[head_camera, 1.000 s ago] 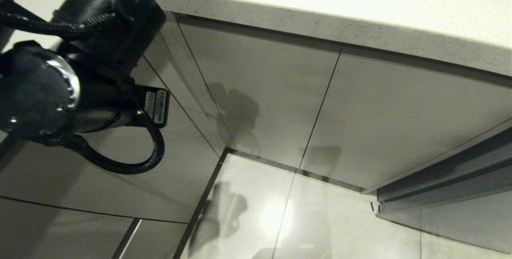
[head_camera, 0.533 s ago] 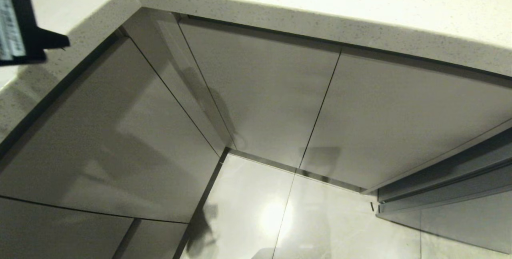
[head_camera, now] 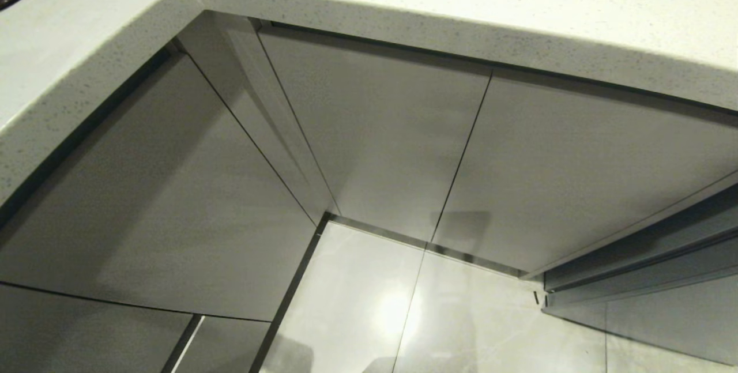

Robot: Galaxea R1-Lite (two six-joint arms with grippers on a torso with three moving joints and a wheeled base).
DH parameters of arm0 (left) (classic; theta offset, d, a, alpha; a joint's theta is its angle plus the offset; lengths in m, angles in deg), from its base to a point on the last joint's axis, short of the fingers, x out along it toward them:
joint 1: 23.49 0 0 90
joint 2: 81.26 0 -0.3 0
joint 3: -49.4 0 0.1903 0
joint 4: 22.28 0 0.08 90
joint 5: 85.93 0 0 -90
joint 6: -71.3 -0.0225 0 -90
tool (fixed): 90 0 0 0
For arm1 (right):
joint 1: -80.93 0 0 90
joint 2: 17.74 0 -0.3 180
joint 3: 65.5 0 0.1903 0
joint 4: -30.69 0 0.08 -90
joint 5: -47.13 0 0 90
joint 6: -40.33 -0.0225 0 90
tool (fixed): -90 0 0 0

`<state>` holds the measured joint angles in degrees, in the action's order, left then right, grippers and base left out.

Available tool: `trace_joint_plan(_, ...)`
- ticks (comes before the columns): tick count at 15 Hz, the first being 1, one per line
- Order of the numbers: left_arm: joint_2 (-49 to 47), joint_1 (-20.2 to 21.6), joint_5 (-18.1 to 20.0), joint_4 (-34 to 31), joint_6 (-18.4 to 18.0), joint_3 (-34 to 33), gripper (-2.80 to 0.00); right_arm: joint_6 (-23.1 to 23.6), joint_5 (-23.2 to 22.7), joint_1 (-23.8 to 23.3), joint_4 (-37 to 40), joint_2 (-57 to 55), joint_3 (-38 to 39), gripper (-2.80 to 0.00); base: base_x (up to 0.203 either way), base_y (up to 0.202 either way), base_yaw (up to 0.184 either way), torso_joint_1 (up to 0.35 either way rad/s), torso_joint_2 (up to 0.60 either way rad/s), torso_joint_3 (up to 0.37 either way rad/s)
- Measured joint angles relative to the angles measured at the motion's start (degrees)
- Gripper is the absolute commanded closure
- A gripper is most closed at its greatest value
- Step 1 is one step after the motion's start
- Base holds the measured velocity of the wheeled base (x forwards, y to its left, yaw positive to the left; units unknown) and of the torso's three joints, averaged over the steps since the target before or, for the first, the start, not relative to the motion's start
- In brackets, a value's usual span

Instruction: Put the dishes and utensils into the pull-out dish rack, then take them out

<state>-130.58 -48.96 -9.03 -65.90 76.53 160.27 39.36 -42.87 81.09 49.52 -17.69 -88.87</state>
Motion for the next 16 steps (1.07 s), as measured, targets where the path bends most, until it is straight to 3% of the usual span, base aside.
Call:
trace_joint_plan(3, 7.50, 14.81, 13.24, -0.11, -0.06, -1.21, 0.00, 0.00, 0.00, 0.00, 0.00, 0.00, 0.00, 0.00, 0.000, 0.000, 0.000, 0.000, 0.00, 0.000)
trace_joint_plan(6, 14.99, 26.05, 26.52, -4.11, -0.65, -2.40, 0.00, 0.00, 0.00, 0.00, 0.02, 0.00, 0.00, 0.00, 0.000, 0.000, 0.000, 0.000, 0.00, 0.000)
trace_joint_plan(7, 17.45, 28.70, 29.71, -6.26, -2.43, -3.36, 0.00, 0.00, 0.00, 0.00, 0.01, 0.00, 0.00, 0.00, 0.000, 0.000, 0.000, 0.000, 0.00, 0.000)
trace_joint_plan(9, 22.19, 31.47, 32.30, -9.09, -8.99, -7.31, 0.00, 0.00, 0.00, 0.00, 0.00, 0.00, 0.00, 0.00, 0.000, 0.000, 0.000, 0.000, 0.00, 0.000)
trace_joint_plan(11, 27.09, 32.55, 30.18, -10.58, -15.41, -13.30, 0.00, 0.00, 0.00, 0.00, 0.00, 0.00, 0.00, 0.00, 0.000, 0.000, 0.000, 0.000, 0.00, 0.000)
trace_joint_plan(12, 29.07, 32.93, 26.55, -11.83, -17.36, -16.13, 0.00, 0.00, 0.00, 0.00, 0.00, 0.00, 0.00, 0.00, 0.000, 0.000, 0.000, 0.000, 0.00, 0.000)
trace_joint_plan(15, 32.19, 32.06, 9.22, -14.45, -16.81, -22.93, 0.00, 0.00, 0.00, 0.00, 0.02, 0.00, 0.00, 0.00, 0.000, 0.000, 0.000, 0.000, 0.00, 0.000)
trace_joint_plan(16, 32.78, 30.24, 5.67, -14.64, -16.65, -24.29, 0.00, 0.00, 0.00, 0.00, 0.00, 0.00, 0.00, 0.00, 0.000, 0.000, 0.000, 0.000, 0.00, 0.000)
